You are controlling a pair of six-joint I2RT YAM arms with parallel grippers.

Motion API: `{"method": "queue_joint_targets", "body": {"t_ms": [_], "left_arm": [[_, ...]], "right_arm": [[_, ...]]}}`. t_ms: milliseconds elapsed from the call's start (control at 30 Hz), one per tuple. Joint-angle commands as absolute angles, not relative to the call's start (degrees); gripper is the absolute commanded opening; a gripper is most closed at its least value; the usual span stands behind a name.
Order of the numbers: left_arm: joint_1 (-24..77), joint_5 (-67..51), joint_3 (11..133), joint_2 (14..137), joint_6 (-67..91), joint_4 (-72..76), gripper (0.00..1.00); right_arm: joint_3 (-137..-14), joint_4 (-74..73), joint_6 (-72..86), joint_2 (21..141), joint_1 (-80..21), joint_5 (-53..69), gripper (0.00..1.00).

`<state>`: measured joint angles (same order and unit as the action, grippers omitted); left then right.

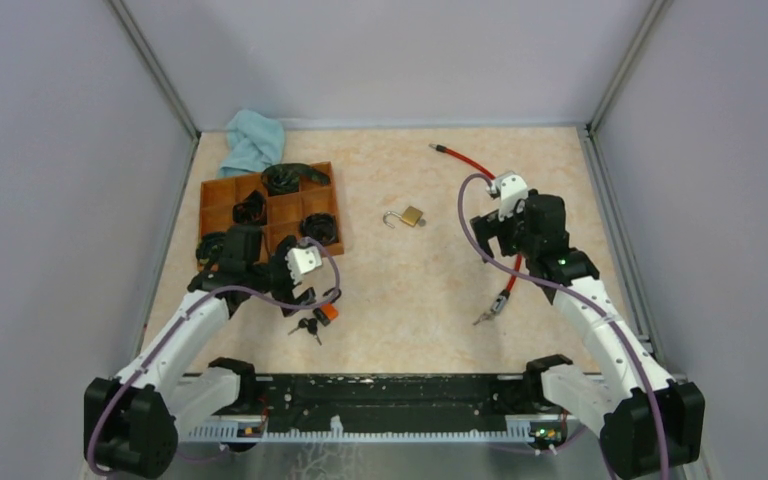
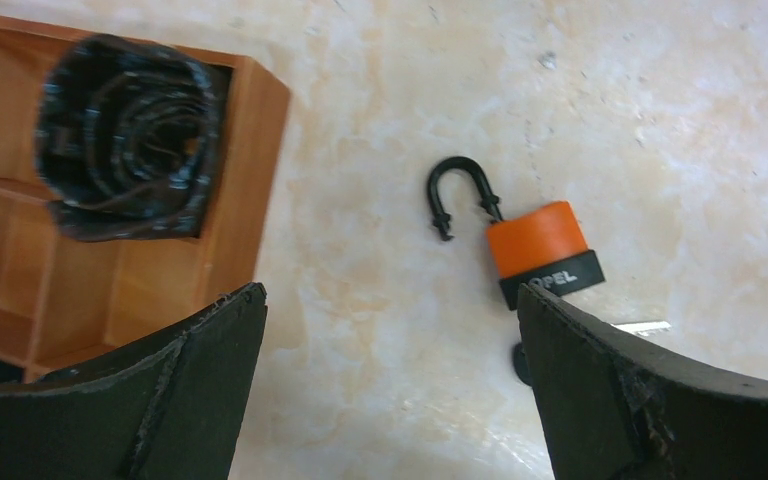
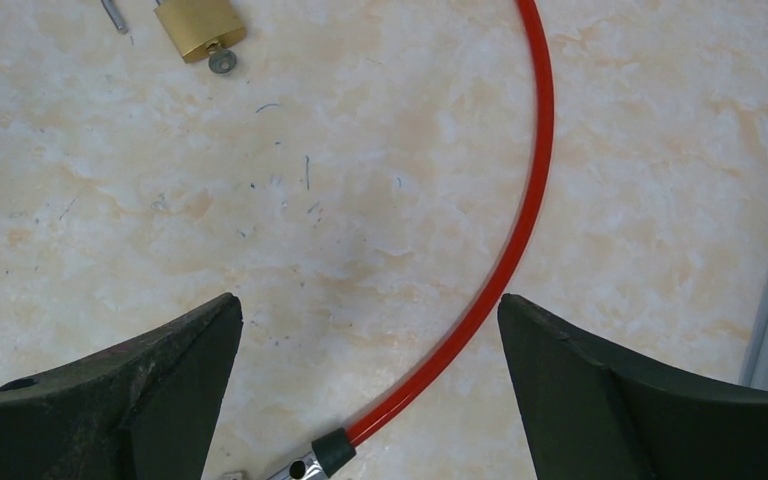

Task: Lock with the key
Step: Pick up the lock from the center of the board.

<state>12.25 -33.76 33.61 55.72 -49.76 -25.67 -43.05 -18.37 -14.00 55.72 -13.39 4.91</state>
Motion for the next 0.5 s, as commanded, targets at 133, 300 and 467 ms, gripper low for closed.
{"method": "queue_joint_targets", "body": {"t_ms": [133,300,467], "left_arm": [[21.36,-23.58,33.74,60.34,-43.38,-31.26,0.99],[27.35,-18.03,35.97,65.81,-35.96,-33.17,0.99],[32.33,-15.35,37.01,69.02,-32.64,-33.1,0.99]], "right_arm": [[-41.81,-13.88,-16.37,53.59,-13.8,3.71,0.99],[-41.23,-13.49,-17.19,53.17,-13.77,3.61,0.99],[-40.79,-13.46,-17.73,53.28,-13.8,3.6,0.99]]}}
